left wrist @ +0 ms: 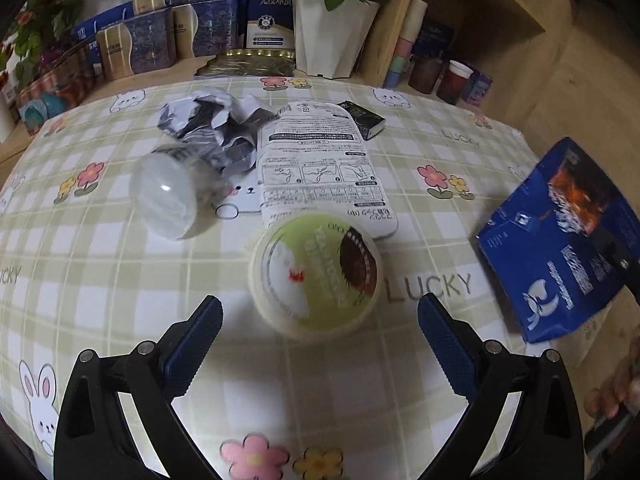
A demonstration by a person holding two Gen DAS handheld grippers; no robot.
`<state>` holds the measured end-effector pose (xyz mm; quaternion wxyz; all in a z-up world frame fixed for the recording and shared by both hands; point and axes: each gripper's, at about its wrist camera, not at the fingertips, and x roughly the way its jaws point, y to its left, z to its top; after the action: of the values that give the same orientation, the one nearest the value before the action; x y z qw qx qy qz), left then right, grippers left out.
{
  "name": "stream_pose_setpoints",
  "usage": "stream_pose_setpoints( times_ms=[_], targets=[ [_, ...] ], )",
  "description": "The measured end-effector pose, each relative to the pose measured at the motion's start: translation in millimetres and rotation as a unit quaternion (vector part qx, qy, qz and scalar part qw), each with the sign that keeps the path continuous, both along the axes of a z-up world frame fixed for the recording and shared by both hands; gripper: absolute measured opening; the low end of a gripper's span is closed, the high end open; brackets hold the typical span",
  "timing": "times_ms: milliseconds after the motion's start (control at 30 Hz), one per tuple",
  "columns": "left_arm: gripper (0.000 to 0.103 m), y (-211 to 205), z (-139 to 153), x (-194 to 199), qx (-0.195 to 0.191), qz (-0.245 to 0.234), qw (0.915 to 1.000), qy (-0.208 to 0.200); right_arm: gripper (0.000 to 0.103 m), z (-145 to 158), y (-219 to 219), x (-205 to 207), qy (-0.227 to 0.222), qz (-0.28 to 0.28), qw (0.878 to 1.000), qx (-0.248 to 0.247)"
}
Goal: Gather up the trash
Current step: 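Grasp the green yogurt lid with the left tool while the right tool holds the bag, then carry the coffee bag and yogurt lid over the bin with both tools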
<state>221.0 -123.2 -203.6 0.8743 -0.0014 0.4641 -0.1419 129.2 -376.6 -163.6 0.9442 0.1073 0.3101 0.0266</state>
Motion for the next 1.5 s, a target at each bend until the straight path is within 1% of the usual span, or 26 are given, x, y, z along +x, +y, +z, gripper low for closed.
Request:
stream_pose_setpoints(
  times_ms=[133, 267, 300, 333, 433, 567, 800, 1100, 1300, 1500],
  targets=[
    [0.096, -9, -13, 20, 0.021, 0.023, 0.9994, 0.017, 0.029, -1, 3, -3, 0.0, 0.003, 1.0, 0.009],
    [0.096, -12, -21, 29, 0.022, 0.034, 0.9986, 0.033, 0.029, -2, 4, -7, 0.006, -0.001, 1.0, 0.022],
    [0.093, -12, -23, 30, 0.029, 0.037, 0.9983, 0.035, 0.029, -3, 4, -8, 0.007, -0.001, 1.0, 0.025],
    [0.084, -12, -24, 30, 0.031, 0.04, 0.9981, 0.034, 0.029, -3, 5, -9, 0.009, 0.0, 1.0, 0.029],
    [0.084, -6, -23, 26, 0.017, 0.04, 0.9984, 0.038, 0.029, -5, 6, -14, 0.011, -0.001, 0.999, 0.038],
    [0.083, 1, -10, 10, 0.009, 0.022, 0.9995, 0.021, 0.029, -1, 9, -23, 0.008, 0.002, 0.999, 0.046],
    [0.083, 29, 27, -36, -0.029, 0.004, 0.9996, -0.004, 0.029, 9, 16, -37, 0.0, 0.008, 0.998, 0.067],
    [0.083, 67, 61, -103, -0.082, 0.018, 0.996, -0.031, 0.029, 24, 37, -58, -0.008, 0.032, 0.996, 0.079],
    [0.083, 86, 72, -142, -0.096, 0.024, 0.9942, -0.043, 0.029, 35, 59, -75, -0.015, 0.057, 0.996, 0.074],
    [0.083, 110, 75, -177, -0.105, 0.039, 0.9925, -0.048, 0.029, 38, 87, -95, -0.015, 0.095, 0.993, 0.068]
  ],
)
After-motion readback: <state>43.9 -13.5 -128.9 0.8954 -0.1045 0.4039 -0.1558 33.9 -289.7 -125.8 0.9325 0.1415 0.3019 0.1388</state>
